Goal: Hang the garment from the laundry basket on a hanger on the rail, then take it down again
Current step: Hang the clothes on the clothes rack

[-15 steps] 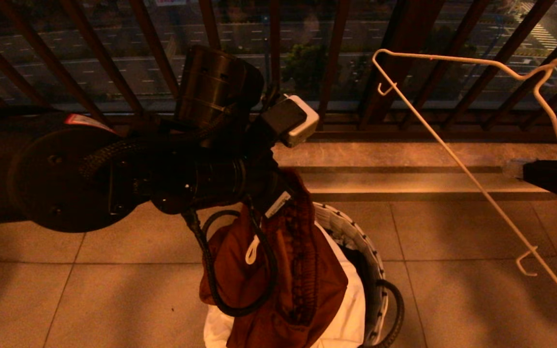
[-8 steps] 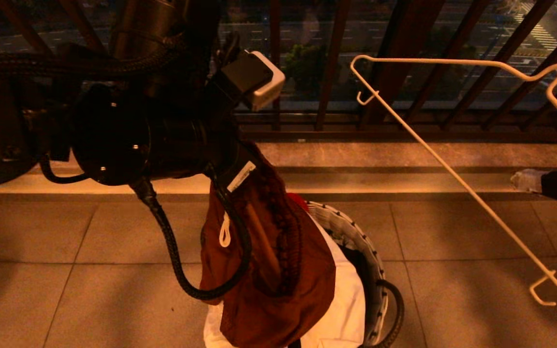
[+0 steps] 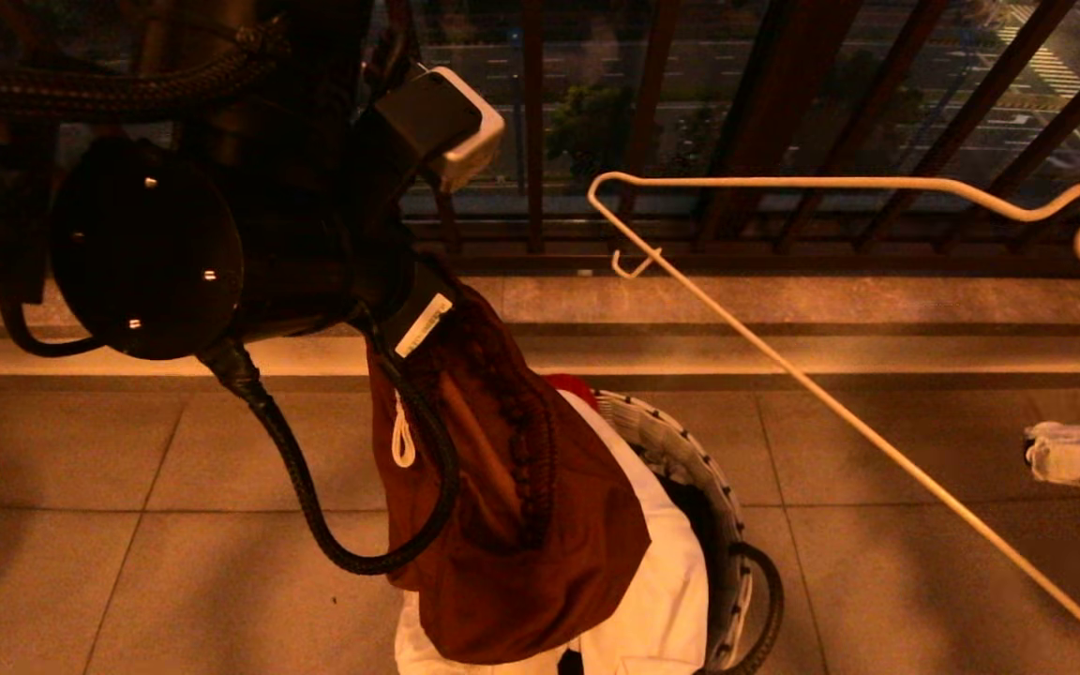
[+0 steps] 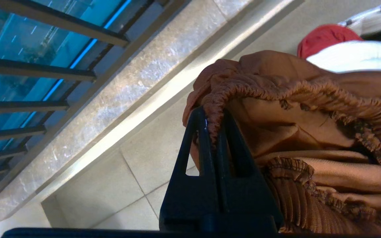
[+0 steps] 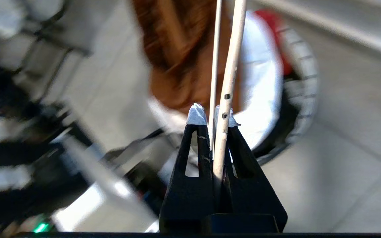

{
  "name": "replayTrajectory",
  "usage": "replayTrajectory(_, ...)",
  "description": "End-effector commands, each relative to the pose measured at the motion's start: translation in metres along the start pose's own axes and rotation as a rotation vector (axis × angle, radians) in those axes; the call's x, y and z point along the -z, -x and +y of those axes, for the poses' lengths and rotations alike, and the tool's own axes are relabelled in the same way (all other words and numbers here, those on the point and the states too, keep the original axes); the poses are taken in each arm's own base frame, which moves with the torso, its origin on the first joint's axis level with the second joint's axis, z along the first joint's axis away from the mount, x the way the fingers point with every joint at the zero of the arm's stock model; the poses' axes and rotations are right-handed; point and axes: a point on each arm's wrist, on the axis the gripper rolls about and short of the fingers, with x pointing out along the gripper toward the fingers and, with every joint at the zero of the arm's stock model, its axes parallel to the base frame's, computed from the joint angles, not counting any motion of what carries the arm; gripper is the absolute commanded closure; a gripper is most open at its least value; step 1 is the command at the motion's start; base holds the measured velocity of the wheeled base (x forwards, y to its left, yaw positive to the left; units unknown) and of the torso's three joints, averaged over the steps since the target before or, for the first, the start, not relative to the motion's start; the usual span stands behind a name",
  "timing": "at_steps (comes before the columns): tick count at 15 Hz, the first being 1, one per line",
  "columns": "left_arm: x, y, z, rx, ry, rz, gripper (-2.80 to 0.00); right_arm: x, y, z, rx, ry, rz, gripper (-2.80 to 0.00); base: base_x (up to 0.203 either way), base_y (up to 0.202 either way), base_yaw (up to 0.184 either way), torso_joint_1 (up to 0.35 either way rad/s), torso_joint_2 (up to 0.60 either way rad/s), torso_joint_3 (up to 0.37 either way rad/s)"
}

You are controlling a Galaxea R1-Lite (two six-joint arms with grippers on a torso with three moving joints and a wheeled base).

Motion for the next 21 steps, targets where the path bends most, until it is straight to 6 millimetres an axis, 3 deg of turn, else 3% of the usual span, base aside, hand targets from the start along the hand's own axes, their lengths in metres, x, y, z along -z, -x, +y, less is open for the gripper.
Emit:
replayTrajectory(1,-0.001,0.002,0.004,-0.014,0.007,-0.003,0.0,0.001,-0.003,0.0,-0.028,-0.007,0.023,0.0,0.0,0.0,0.0,0.0,0.0,0.0)
replayTrajectory(8,-0.01,0.009,0.015,-0.041,0.042,-0.041,0.0,0.002,-0.029,0.008,-0.165,0.014,0.112,0.0,0.0,0.0,0.0,0.0,0.0,0.0)
replayTrajectory(17,-0.02,0.023,0.03,-0.063,0.088,-0.097,0.0,-0.008,-0.057,0.013,-0.218,0.034,0.162,0.0,0.0,0.0,0.0,0.0,0.0,0.0)
replayTrajectory(21,-0.03,0.037,0.037,-0.06,0.118,-0.153,0.0,-0.022,-0.064,0.019,-0.243,0.052,0.142,0.0,0.0,0.0,0.0,0.0,0.0,0.0)
